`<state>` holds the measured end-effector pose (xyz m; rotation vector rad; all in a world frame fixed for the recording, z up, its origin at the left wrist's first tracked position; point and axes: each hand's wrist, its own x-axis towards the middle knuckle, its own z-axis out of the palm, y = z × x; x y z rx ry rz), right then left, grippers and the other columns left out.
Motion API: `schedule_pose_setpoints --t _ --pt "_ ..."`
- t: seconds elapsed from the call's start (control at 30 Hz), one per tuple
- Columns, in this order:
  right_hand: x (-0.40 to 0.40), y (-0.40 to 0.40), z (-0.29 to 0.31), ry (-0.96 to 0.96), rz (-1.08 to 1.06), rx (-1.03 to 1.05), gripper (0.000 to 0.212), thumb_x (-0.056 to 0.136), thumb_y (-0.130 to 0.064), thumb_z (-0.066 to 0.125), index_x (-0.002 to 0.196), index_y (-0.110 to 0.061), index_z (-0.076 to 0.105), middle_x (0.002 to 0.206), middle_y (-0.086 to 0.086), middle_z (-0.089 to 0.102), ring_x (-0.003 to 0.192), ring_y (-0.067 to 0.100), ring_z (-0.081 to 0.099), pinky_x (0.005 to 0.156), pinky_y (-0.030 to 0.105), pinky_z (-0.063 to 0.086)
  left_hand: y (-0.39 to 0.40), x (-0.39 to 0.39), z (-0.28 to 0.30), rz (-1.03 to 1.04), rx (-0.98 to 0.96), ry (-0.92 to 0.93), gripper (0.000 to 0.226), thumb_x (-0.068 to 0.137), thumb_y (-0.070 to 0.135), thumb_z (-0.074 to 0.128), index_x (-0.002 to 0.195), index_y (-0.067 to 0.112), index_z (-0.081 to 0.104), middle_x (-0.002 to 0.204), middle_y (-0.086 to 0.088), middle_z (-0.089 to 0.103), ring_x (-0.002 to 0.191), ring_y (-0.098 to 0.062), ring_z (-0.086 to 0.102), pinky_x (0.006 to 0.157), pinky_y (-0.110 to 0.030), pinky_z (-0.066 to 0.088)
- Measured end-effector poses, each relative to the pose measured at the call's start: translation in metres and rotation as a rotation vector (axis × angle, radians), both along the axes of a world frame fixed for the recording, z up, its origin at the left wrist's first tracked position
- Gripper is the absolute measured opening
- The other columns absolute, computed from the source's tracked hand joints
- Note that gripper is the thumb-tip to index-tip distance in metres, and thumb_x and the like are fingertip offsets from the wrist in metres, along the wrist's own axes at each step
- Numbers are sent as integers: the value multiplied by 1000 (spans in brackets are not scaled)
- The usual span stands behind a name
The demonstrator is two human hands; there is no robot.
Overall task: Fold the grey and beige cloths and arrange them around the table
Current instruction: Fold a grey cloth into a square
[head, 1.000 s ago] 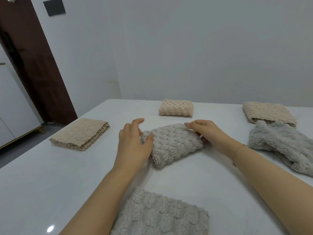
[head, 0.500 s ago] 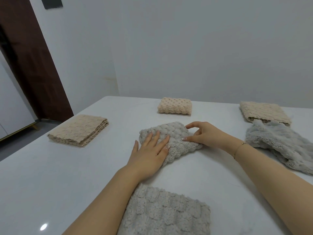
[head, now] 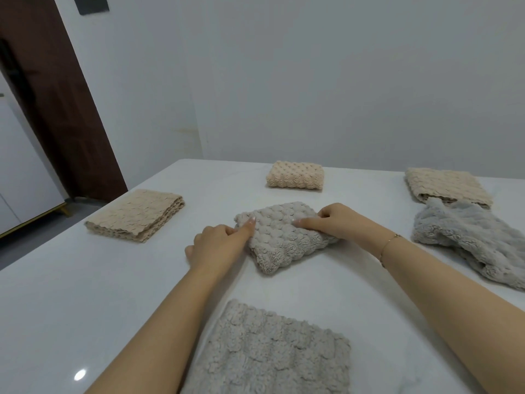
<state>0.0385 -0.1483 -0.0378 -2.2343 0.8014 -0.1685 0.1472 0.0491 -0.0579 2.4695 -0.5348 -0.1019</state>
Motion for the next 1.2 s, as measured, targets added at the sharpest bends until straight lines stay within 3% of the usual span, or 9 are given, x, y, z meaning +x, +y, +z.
schedule_pose_setpoints --t 0.1,0.17,0.27,0.37,0.43,0.6,0.9,1.1,1.2 --pt "1 3 -1 -16 22 56 50 67 -51 78 65 -16 42 65 -1 43 60 15 41 55 28 28 -3 -4 5 -35 -189 164 47 72 69 60 70 23 54 88 5 61 103 -26 54 95 -40 36" --pt "0 1 -2 -98 16 195 43 65 -40 83 84 -8 61 81 1 66 75 17 61 68 29 48 -3 -7 5 -59 -497 336 38 69 51 74 77 20 53 88 3 62 100 -25 59 93 -39 43" --pt "-6 0 2 -228 -4 473 50 66 -19 84 109 -3 64 102 12 72 96 27 69 90 41 54 -3 -13 12 -98 -842 576 25 82 11 72 88 15 48 94 -9 63 77 -15 64 62 -20 51" --pt "-17 5 10 -343 40 736 32 77 -5 73 107 1 63 96 14 74 86 26 72 73 34 59 -2 -19 21 -139 -978 680 26 85 5 66 98 16 46 94 -8 63 67 -10 62 53 -19 50" --pt "-27 5 17 -423 38 789 23 80 -5 70 101 -3 63 89 11 74 78 21 72 64 30 59 -1 -23 28 -156 -1007 710 25 86 5 65 100 17 47 102 -10 64 73 -15 62 54 -22 52" --pt "-61 -12 35 -574 26 789 65 62 -13 75 124 -9 55 106 13 72 90 27 71 72 37 60 -8 -43 51 -251 -950 744 36 86 4 65 115 13 46 105 -12 68 78 -19 65 59 -23 57" --pt "-175 -69 54 -694 -135 741 71 60 -8 76 128 -13 53 106 18 71 87 33 71 67 41 60 -88 -129 91 -412 -794 765 48 83 -2 67 124 9 44 96 -12 72 74 -20 71 60 -26 58" --pt "-280 -125 46 -654 -272 637 50 73 -8 71 121 -15 59 105 12 72 82 26 72 61 32 59 -163 -211 83 -530 -708 830 50 85 0 66 125 12 40 111 -18 65 84 -22 68 70 -30 60" --pt "-326 -151 42 -614 -342 628 43 77 -8 67 119 -13 60 107 13 72 88 28 71 68 36 60 -201 -251 73 -560 -710 893 46 86 1 65 123 11 41 110 -16 64 81 -20 68 68 -29 60"
